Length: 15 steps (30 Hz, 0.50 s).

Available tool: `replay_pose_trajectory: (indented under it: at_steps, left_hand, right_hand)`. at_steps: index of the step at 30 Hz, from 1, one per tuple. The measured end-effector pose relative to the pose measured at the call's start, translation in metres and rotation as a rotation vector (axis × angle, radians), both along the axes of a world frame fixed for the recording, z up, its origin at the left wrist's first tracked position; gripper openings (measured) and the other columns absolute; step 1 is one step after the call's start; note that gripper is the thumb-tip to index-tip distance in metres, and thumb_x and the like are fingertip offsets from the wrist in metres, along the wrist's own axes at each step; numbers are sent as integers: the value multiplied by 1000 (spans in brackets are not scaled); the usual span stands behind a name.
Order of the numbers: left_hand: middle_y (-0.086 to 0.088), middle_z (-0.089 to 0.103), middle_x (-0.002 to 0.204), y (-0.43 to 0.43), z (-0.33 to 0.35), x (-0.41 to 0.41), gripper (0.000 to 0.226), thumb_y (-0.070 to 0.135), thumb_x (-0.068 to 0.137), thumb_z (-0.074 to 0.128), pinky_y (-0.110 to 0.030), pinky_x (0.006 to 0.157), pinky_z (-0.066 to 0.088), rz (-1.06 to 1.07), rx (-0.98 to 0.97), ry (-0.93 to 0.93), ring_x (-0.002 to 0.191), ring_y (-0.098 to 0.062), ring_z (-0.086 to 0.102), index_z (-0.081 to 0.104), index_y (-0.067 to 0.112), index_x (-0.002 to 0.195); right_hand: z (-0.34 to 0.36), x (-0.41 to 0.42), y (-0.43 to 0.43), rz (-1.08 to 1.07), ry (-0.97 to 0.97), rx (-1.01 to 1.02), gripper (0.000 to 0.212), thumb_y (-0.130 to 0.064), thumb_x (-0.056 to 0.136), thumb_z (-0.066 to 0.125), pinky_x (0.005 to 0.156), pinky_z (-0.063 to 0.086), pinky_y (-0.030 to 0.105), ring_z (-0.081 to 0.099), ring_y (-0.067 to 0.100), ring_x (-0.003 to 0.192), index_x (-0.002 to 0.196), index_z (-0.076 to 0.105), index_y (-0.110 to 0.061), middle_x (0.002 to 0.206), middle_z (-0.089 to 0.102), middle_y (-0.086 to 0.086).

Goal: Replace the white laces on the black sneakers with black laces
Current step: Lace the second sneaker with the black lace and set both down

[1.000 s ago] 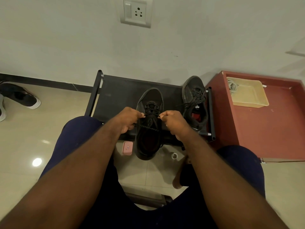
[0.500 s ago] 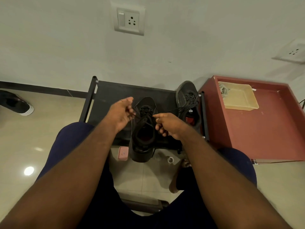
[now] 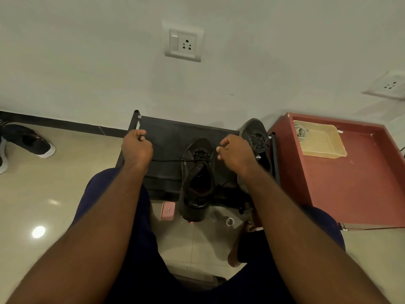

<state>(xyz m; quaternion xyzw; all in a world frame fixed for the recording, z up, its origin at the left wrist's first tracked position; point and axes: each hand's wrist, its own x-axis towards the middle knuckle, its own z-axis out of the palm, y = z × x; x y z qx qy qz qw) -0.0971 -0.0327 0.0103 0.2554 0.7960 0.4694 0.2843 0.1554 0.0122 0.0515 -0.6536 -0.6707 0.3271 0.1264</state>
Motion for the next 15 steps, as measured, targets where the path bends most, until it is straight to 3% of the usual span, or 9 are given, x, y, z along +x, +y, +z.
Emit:
replay_pose_trajectory:
  at_steps: [2,3,5,6,9,11,13,15]
  left_hand:
    - [-14,56,126,-2,11,-3,37,-4,91,48,-27,88,47,31,-1,175,108,-23,59,60,8,123]
    - [-15,49,133,-4,15,-4,39,-3,89,50,-29,94,44,-1,-33,291,114,-24,54,59,8,126]
    - [-15,38,146,-7,20,3,46,1,85,57,-40,106,40,-192,-97,524,128,-30,43,57,11,131]
    - [-13,37,148,-8,21,11,49,2,84,59,-43,108,40,-337,-72,554,128,-29,44,56,13,132]
    - [-8,44,140,-16,18,54,52,3,86,65,-31,97,48,-793,86,364,98,-16,59,55,15,136]
    - [-5,50,130,-22,15,80,44,11,89,68,-23,91,43,-955,104,354,97,-13,56,59,13,131]
    - [-6,57,111,-24,14,94,22,15,92,65,-26,83,44,-936,108,296,92,-16,56,68,9,113]
    - [-3,62,93,-23,16,94,11,12,93,62,-26,74,47,-821,142,188,81,-15,60,70,9,100]
  right_hand:
    - [3,5,1,93,-261,-15,20,-30,92,68,84,58,43,69,26,86,86,69,-11,87,74,7]
    - [6,7,0,123,-302,-27,21,-28,92,69,86,58,45,70,28,89,87,72,-8,89,75,9]
    - [14,11,-4,167,-227,-35,14,-15,93,64,92,55,41,68,26,98,99,72,-5,101,74,10]
    - [17,10,-6,190,-152,-37,16,-9,94,61,91,53,37,66,24,101,107,69,-6,107,73,9]
    - [29,0,-14,300,14,-107,21,-7,95,59,77,53,31,64,7,84,115,57,-13,102,72,3]
    - [35,-11,-18,350,49,-103,15,-10,96,61,63,49,21,60,-4,61,109,55,-13,88,74,4]
    - [39,-17,-21,358,83,-75,12,-12,96,63,54,43,14,58,-7,51,105,54,-12,82,73,7]
    - [42,-21,-23,356,100,-51,11,-13,96,62,54,41,14,57,-7,49,104,55,-13,80,72,7]
